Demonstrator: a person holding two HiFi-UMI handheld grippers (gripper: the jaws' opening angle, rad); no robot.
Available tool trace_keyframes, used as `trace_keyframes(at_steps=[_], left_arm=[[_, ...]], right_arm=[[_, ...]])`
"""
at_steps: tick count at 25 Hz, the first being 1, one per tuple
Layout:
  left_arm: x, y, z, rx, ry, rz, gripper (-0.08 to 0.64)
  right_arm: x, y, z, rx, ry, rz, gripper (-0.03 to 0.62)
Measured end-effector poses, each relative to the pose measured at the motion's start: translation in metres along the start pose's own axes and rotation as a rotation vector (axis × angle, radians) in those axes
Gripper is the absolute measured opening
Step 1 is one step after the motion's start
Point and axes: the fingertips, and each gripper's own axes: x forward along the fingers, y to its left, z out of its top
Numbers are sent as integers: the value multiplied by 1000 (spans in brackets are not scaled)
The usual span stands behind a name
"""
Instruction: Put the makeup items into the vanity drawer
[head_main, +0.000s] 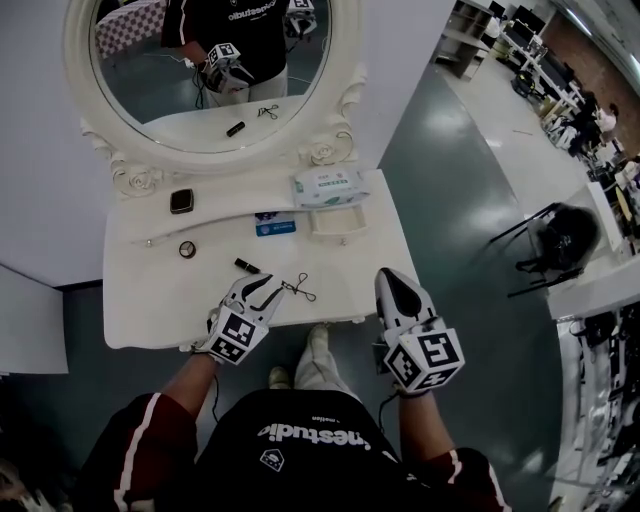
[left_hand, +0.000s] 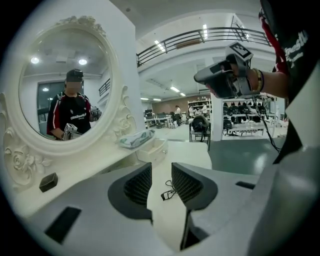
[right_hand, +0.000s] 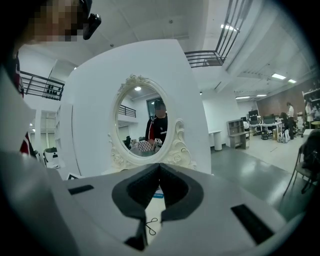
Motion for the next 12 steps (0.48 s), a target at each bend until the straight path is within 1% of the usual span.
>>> trace_keyframes(at_steps=[4, 12], left_arm=[[19, -4, -32, -5, 62, -16, 112], [51, -11, -68, -2, 178, -50, 112]], right_arm=[[4, -2, -10, 19, 28, 5, 3], [15, -3, -16, 43, 53, 34, 3]])
